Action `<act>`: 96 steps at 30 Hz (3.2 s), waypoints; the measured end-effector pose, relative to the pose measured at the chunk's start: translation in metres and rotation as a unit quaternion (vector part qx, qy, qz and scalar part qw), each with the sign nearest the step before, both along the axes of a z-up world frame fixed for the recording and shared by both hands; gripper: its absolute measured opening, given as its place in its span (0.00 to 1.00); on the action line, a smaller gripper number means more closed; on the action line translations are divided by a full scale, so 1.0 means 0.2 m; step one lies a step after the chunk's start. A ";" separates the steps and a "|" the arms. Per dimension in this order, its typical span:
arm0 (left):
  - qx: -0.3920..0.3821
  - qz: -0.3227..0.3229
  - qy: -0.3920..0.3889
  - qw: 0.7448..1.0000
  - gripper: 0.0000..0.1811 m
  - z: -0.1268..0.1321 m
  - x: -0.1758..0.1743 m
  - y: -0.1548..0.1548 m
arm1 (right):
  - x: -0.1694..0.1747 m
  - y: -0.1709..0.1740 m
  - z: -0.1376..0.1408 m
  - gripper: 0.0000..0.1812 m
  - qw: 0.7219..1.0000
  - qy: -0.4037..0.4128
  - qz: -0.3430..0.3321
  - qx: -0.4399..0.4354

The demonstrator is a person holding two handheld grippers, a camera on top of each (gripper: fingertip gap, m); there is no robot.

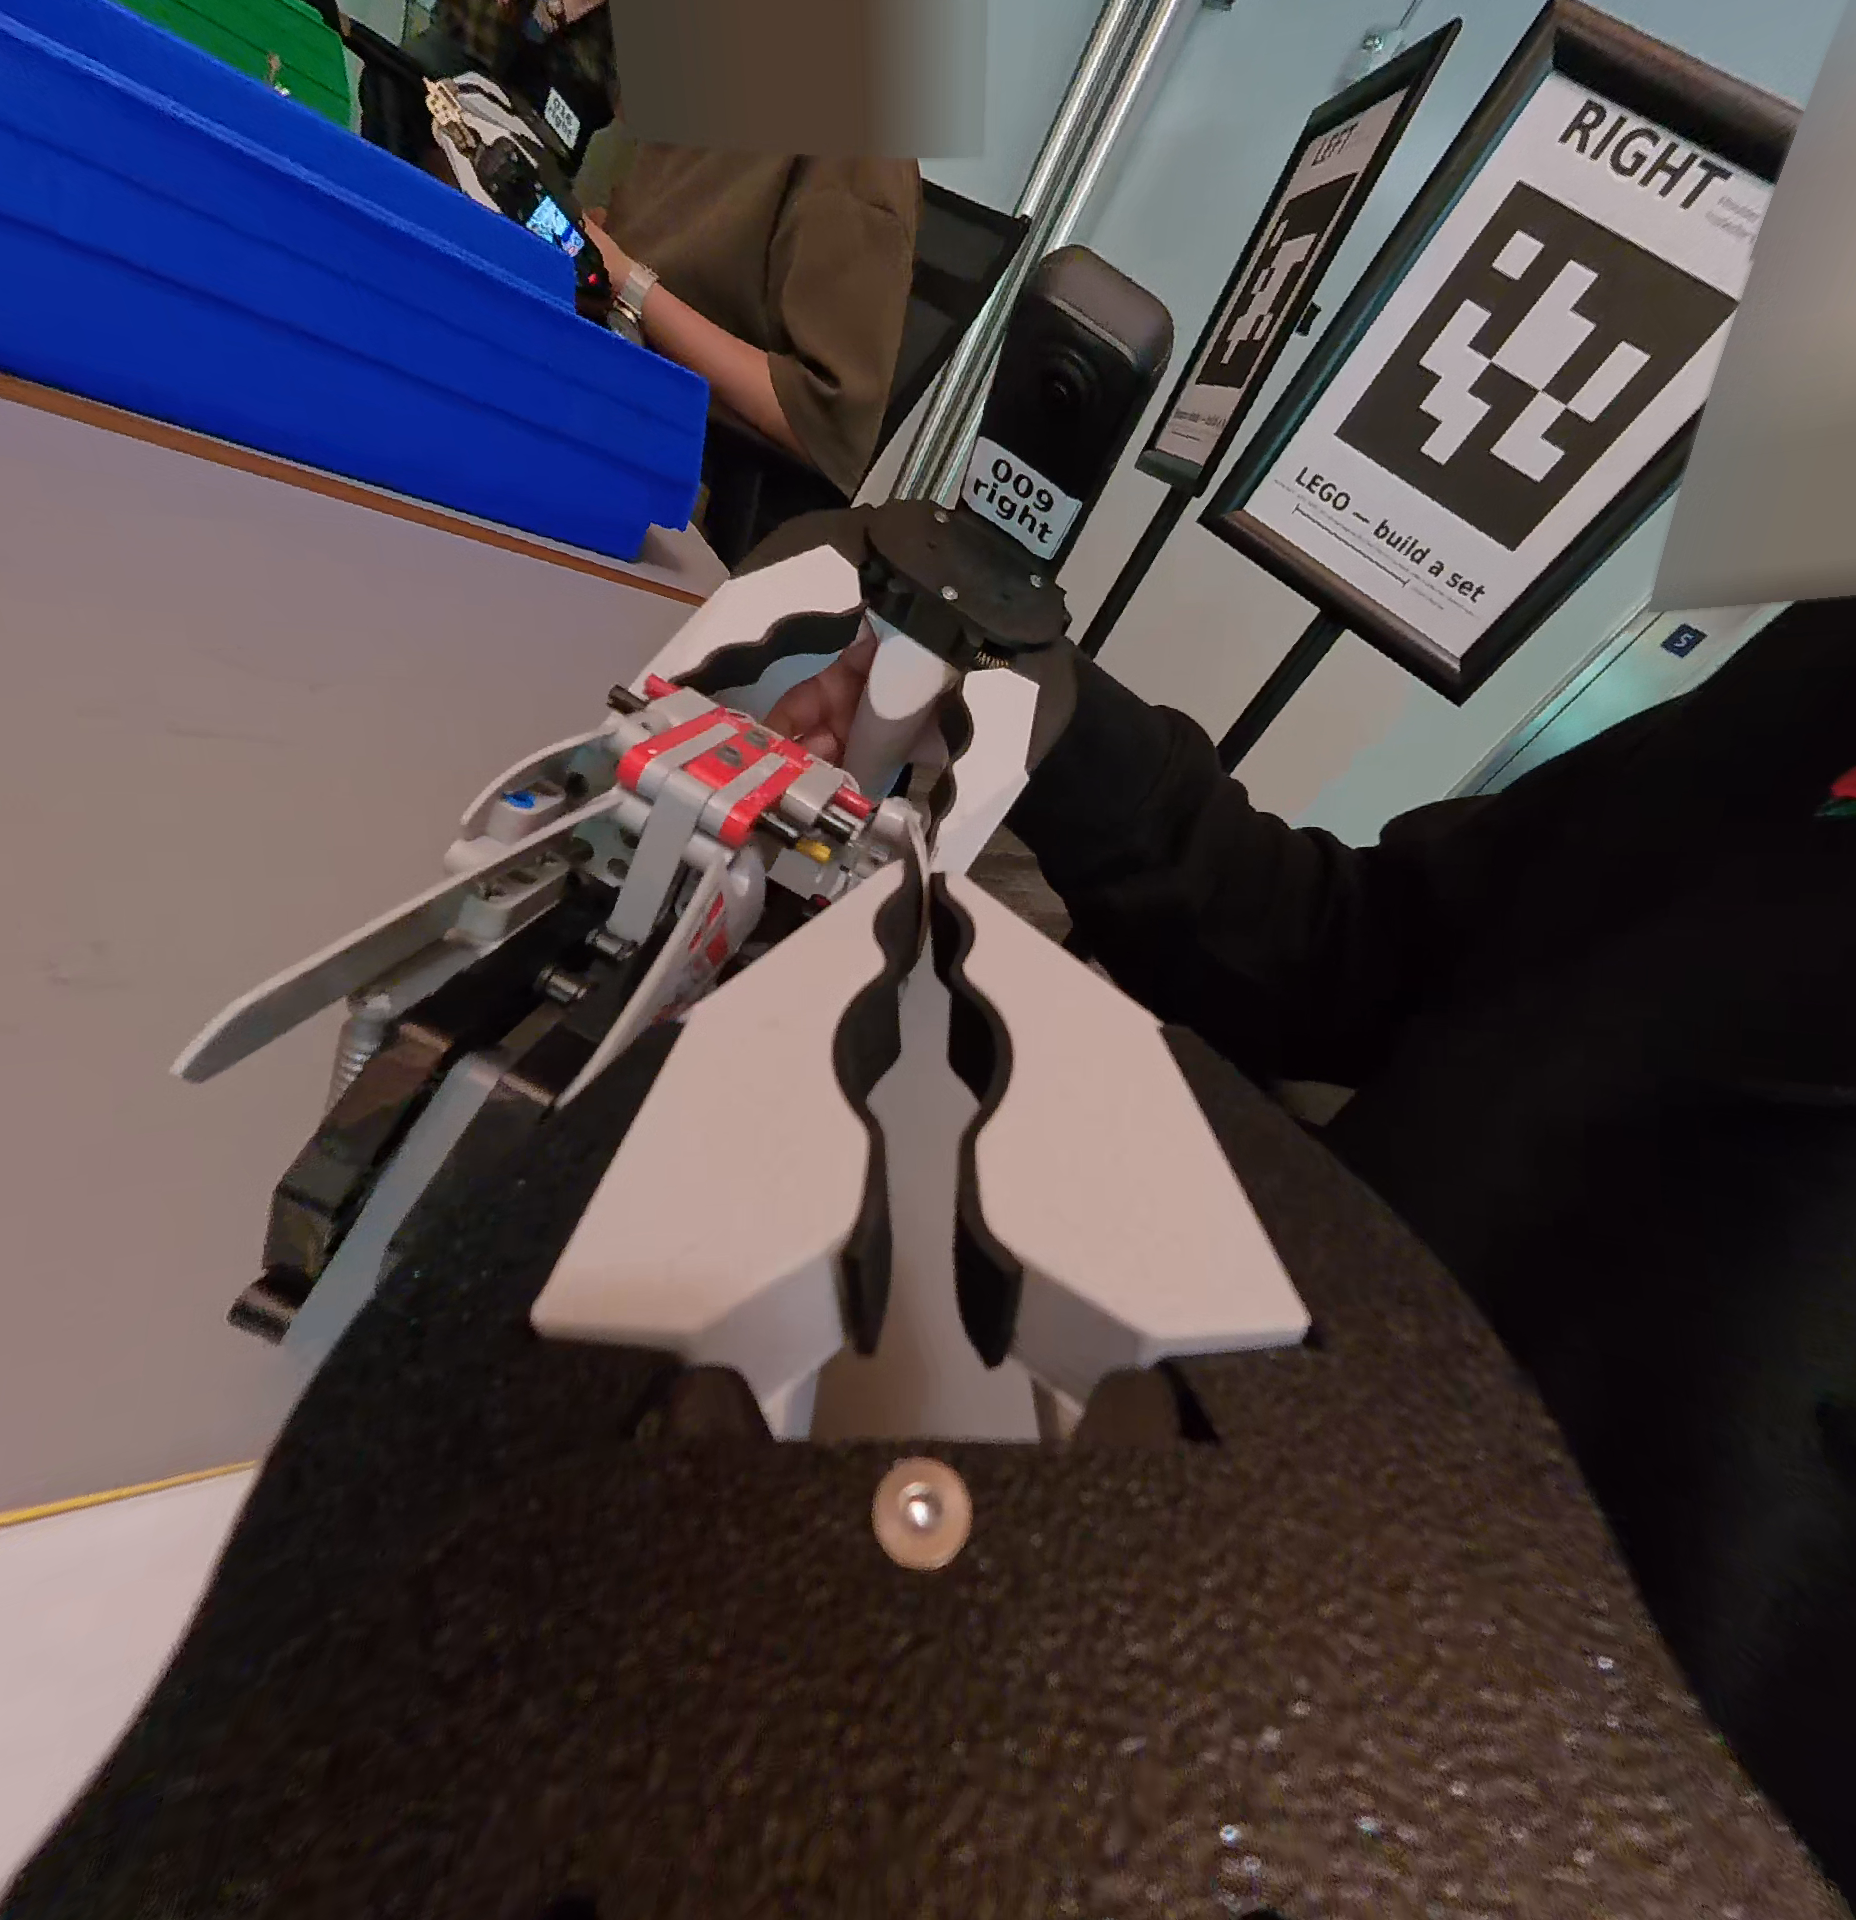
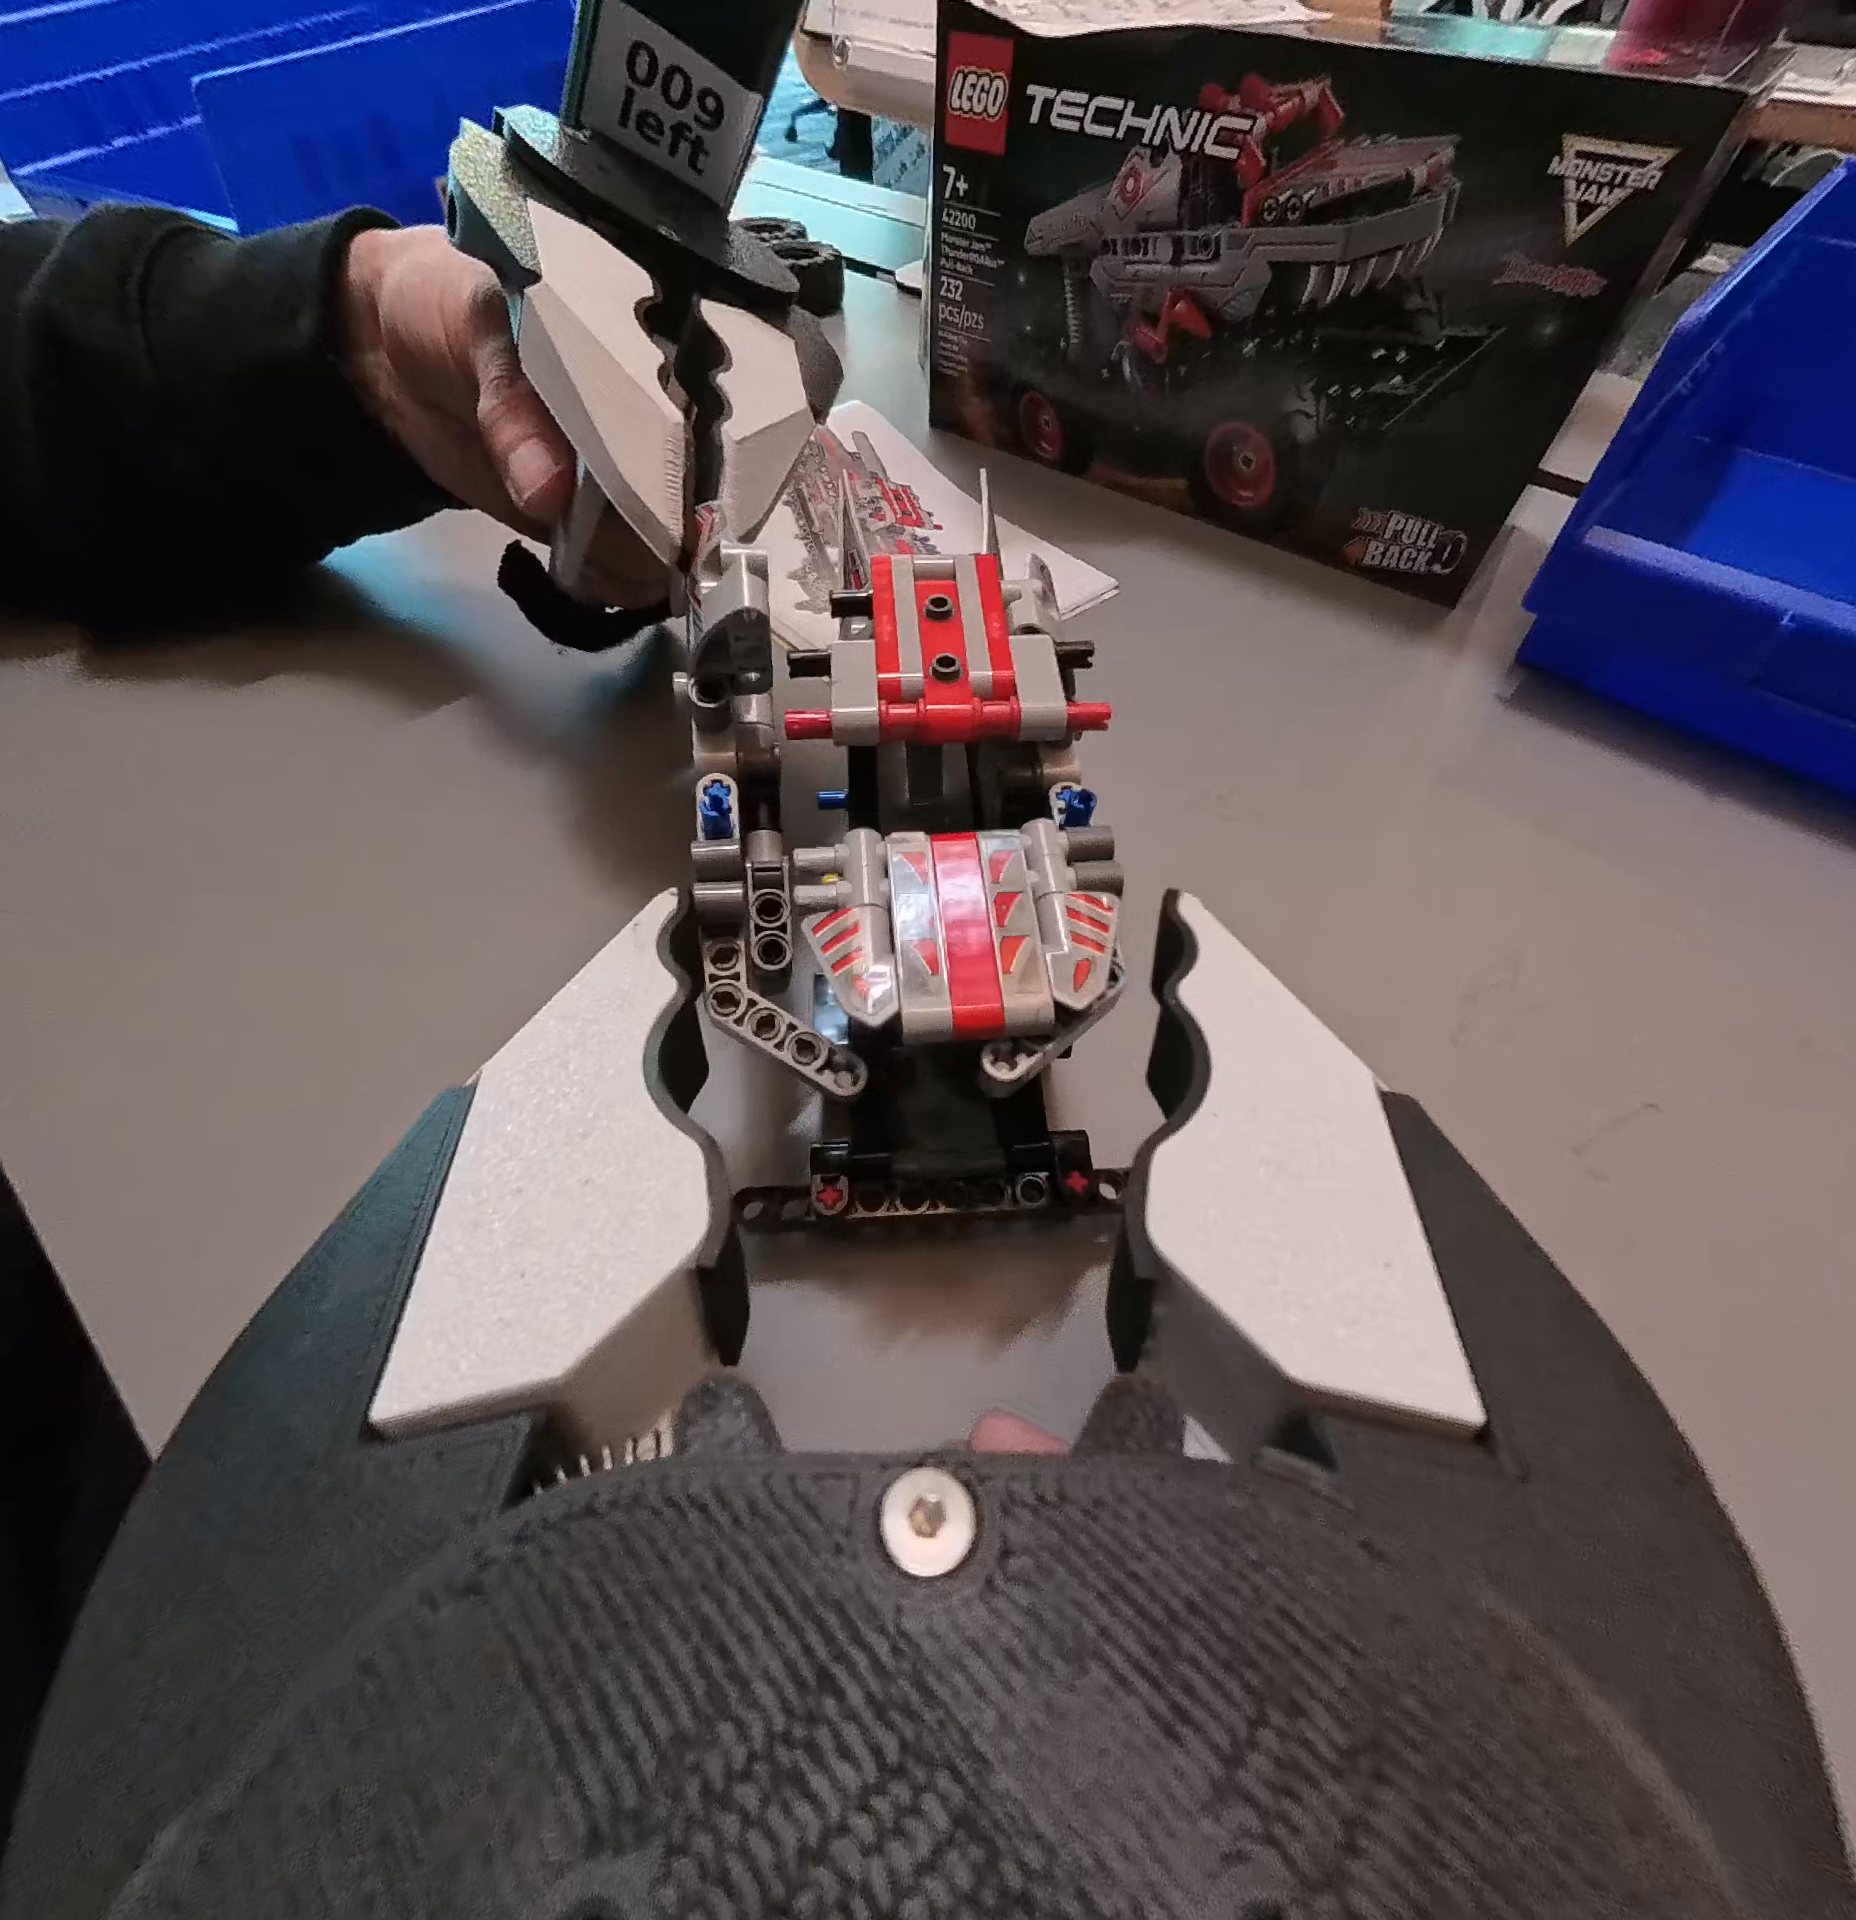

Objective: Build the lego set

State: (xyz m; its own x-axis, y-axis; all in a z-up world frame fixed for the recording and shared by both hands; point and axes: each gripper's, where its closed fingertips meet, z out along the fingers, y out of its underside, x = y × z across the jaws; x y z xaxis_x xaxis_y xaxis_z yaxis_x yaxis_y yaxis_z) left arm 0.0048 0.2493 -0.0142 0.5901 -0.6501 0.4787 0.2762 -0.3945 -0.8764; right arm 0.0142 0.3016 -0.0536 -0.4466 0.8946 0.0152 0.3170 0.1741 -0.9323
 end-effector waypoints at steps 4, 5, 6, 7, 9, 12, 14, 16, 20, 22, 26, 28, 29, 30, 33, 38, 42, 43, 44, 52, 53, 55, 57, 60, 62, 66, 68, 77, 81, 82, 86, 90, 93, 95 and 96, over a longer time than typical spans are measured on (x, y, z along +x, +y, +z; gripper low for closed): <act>-0.002 0.000 -0.005 1.000 0.00 -0.01 0.01 0.01 | 0.01 -0.01 -0.01 0.46 1.000 -0.005 0.004 -0.003; -0.001 0.000 -0.006 1.000 0.00 -0.01 0.01 0.01 | 0.01 -0.01 -0.01 0.46 1.000 -0.006 0.005 -0.005; 0.001 0.000 -0.006 1.000 0.00 -0.01 0.02 0.02 | 0.01 -0.01 -0.01 0.46 1.000 -0.006 0.004 -0.006; 0.004 0.000 -0.006 1.000 0.00 -0.01 0.02 0.02 | 0.01 -0.01 -0.01 0.46 1.000 -0.007 0.003 -0.005; 0.007 0.002 -0.009 1.000 0.00 -0.01 0.02 0.03 | 0.01 -0.01 -0.01 0.45 1.000 -0.007 0.003 -0.004; 0.010 0.007 -0.011 1.000 0.00 -0.01 0.01 0.04 | 0.01 0.00 -0.01 0.43 1.000 -0.004 0.002 0.004; 0.015 0.010 -0.016 1.000 0.00 -0.01 0.00 0.04 | 0.01 0.00 -0.01 0.39 1.000 -0.001 0.001 0.008; 0.010 0.008 -0.032 0.999 0.00 -0.01 -0.01 0.04 | 0.01 -0.01 -0.01 0.38 1.000 -0.001 0.008 0.005; 0.015 -0.011 -0.037 0.999 0.00 0.01 -0.01 0.02 | 0.01 -0.01 0.01 0.43 1.000 0.012 0.010 0.009; 0.006 -0.019 -0.044 0.999 0.00 0.01 -0.01 0.00 | 0.02 -0.01 0.01 0.44 1.000 0.011 0.012 0.007; 0.002 -0.030 -0.067 0.997 0.00 0.05 -0.07 -0.04 | 0.04 -0.01 0.02 0.51 1.000 -0.006 0.010 0.021; -0.007 -0.036 -0.074 0.997 0.00 0.05 -0.09 -0.04 | 0.04 -0.02 0.04 0.52 1.000 -0.002 0.009 0.025; -0.008 -0.041 -0.075 0.996 0.00 0.05 -0.10 -0.04 | 0.03 -0.02 0.06 0.53 1.000 0.000 0.009 0.024; -0.007 -0.048 -0.077 0.996 0.00 0.05 -0.10 -0.04 | 0.03 -0.02 0.07 0.54 1.000 0.003 0.007 0.022; -0.009 -0.058 -0.084 0.995 0.00 0.04 -0.11 -0.03 | -0.02 -0.01 0.09 0.57 1.000 0.011 0.001 0.017; -0.010 -0.065 -0.118 0.991 0.00 0.03 -0.11 -0.01 | -0.11 -0.05 0.12 0.57 1.000 0.016 -0.008 -0.001; 0.006 -0.058 -0.114 0.992 0.00 0.04 -0.12 0.00 | -0.15 -0.08 0.10 0.58 1.000 0.001 -0.007 0.008; 0.006 -0.059 -0.113 0.992 0.00 0.04 -0.11 0.00 | -0.16 -0.09 0.10 0.58 1.000 0.002 -0.004 0.009; 0.007 -0.060 -0.115 0.991 0.00 0.05 -0.11 -0.01 | -0.16 -0.11 0.11 0.58 1.000 0.003 0.000 0.009; 0.046 -0.056 -0.110 0.991 0.00 0.09 -0.13 0.00 | -0.18 -0.11 0.10 0.56 1.000 -0.015 0.002 0.010; 0.045 -0.056 -0.110 0.991 0.00 0.09 -0.13 0.00 | -0.19 -0.11 0.10 0.56 1.000 -0.017 0.004 0.012; 0.049 -0.052 -0.108 0.992 0.00 0.09 -0.13 0.00 | -0.20 -0.11 0.10 0.54 1.000 -0.021 0.006 0.015; 0.053 -0.045 -0.106 0.992 0.00 0.09 -0.14 0.01 | -0.20 -0.11 0.10 0.53 0.999 -0.032 0.010 0.014; 0.054 -0.040 -0.113 0.991 0.00 0.09 -0.14 0.01 | -0.20 -0.11 0.10 0.49 0.999 -0.038 0.004 0.003; 0.055 -0.044 -0.113 0.991 0.00 0.10 -0.13 0.00 | -0.20 -0.11 0.10 0.50 0.999 -0.040 -0.002 -0.008; 0.053 -0.040 -0.107 0.992 0.00 0.09 -0.10 0.01 | -0.17 -0.14 0.11 0.56 0.999 -0.041 0.006 -0.032; 0.052 -0.032 -0.105 0.993 0.00 0.09 -0.10 0.02 | -0.14 -0.13 0.08 0.57 0.999 -0.043 0.012 -0.006; 0.020 -0.037 -0.112 0.993 0.00 0.06 -0.09 0.01 | -0.01 -0.01 0.07 0.54 0.999 -0.027 -0.021 -0.036; 0.034 -0.027 -0.105 0.994 0.00 0.07 -0.08 -0.01 | 0.00 -0.01 0.05 0.55 0.998 -0.028 -0.019 -0.050; 0.035 -0.024 -0.102 0.994 0.00 0.07 -0.08 0.00 | 0.00 -0.01 0.04 0.54 0.998 -0.029 -0.020 -0.049; 0.012 -0.025 -0.099 0.995 0.00 0.04 -0.06 0.00 | 0.00 -0.02 0.02 0.53 0.998 -0.029 -0.011 -0.057; 0.008 -0.022 -0.084 0.996 0.00 0.03 -0.05 0.00 | -0.01 -0.03 0.01 0.51 0.997 -0.030 -0.003 -0.064; 0.018 -0.017 -0.085 0.996 0.00 0.04 -0.05 0.00 | -0.01 -0.04 0.01 0.48 0.998 -0.020 0.004 -0.056; 0.024 -0.014 -0.088 0.996 0.00 0.04 -0.06 0.00 | -0.01 -0.04 0.01 0.47 0.999 -0.016 0.003 -0.052; 0.023 -0.014 -0.088 0.996 0.00 0.04 -0.06 0.00 | -0.01 -0.03 0.01 0.46 0.999 -0.015 0.001 -0.051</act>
State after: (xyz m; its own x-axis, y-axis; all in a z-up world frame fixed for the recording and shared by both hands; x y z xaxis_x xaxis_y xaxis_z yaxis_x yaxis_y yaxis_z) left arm -0.0067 0.2503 -0.0055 0.4812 -0.6887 0.5424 0.4178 -0.3638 -0.8325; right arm 0.0112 0.2948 -0.0518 -0.4480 0.8895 -0.0895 0.3444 0.0793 -0.9355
